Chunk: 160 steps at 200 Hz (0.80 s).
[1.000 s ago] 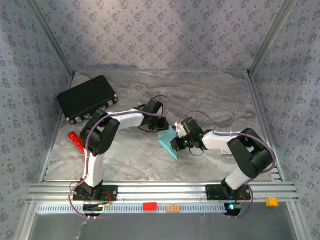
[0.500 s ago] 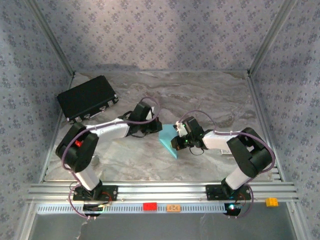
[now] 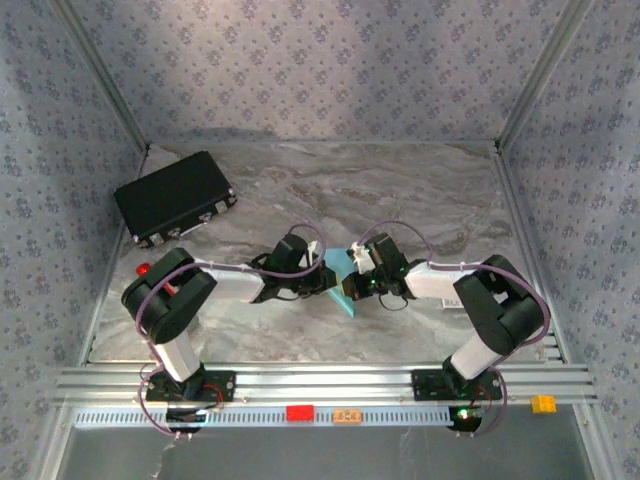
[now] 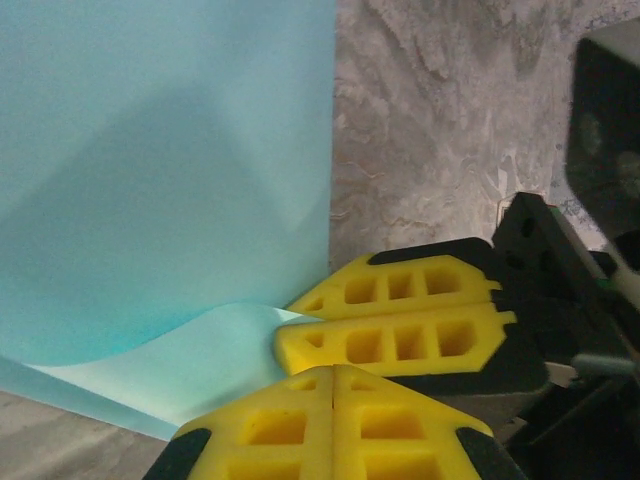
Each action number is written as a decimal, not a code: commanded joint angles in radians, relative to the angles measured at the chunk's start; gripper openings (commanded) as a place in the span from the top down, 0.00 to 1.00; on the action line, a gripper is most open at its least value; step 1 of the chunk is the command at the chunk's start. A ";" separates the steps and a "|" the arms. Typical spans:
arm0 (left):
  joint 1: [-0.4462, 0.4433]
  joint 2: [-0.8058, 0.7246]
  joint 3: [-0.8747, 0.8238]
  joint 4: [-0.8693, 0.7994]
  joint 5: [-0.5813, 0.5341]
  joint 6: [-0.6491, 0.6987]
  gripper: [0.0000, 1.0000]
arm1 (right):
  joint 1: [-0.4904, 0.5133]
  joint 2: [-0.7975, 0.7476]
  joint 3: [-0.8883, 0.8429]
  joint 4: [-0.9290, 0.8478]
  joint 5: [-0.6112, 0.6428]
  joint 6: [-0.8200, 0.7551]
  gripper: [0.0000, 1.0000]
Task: Fold a paper plane with a square sheet of paper (pick it up from the middle)
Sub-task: Third fold the triangle at the center of the table.
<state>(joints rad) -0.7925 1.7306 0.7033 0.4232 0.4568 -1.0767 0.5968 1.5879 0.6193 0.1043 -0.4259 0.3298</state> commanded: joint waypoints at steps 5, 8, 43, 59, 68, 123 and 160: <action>-0.001 0.026 -0.010 0.044 0.001 -0.040 0.97 | -0.009 0.015 -0.011 -0.019 0.012 0.012 0.95; -0.001 0.028 -0.011 0.043 0.000 -0.040 0.97 | -0.008 0.016 -0.012 -0.019 0.012 0.012 0.95; -0.001 0.043 -0.021 0.051 -0.012 -0.037 0.96 | -0.009 0.016 -0.012 -0.018 0.012 0.014 0.95; -0.002 0.053 -0.022 0.048 -0.021 -0.027 0.96 | -0.009 0.017 -0.012 -0.018 0.012 0.014 0.95; -0.001 0.062 -0.022 0.043 -0.028 -0.021 0.96 | -0.009 0.017 -0.011 -0.017 0.010 0.014 0.95; -0.003 0.110 -0.024 0.035 -0.047 -0.014 0.96 | -0.009 0.012 -0.006 -0.016 -0.006 0.017 0.93; -0.003 0.108 -0.018 0.017 -0.052 -0.006 0.96 | -0.015 -0.035 0.024 -0.067 -0.008 0.035 0.79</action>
<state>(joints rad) -0.7921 1.8076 0.6945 0.4641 0.4377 -1.1084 0.5930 1.5856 0.6201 0.1001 -0.4335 0.3473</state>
